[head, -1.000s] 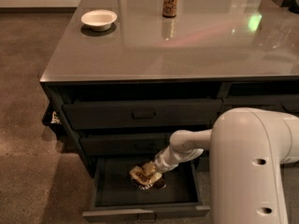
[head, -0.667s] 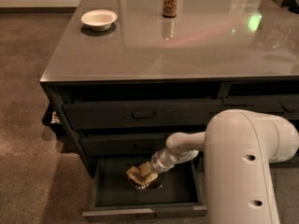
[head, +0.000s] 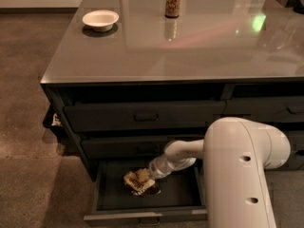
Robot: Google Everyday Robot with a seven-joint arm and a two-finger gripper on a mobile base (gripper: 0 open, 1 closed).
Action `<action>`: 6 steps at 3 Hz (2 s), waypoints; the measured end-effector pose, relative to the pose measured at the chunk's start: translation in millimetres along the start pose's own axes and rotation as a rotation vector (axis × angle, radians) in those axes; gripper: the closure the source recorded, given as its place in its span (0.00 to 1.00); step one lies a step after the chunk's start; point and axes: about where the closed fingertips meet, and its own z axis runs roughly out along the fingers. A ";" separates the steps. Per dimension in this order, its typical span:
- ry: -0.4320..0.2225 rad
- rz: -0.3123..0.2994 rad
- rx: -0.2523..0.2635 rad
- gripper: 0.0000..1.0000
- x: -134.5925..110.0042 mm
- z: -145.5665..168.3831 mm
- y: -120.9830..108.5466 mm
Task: Place brown chip bag into bottom drawer
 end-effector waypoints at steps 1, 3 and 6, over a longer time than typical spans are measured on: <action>0.007 -0.026 -0.031 0.82 -2.0 13.9 0.2; 0.022 -0.044 -0.072 0.35 -0.8 31.8 -2.5; -0.007 -0.039 -0.090 0.00 5.8 33.1 -5.3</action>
Offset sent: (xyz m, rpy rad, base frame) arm 0.0070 0.0182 -0.0279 0.0722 0.0004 0.0759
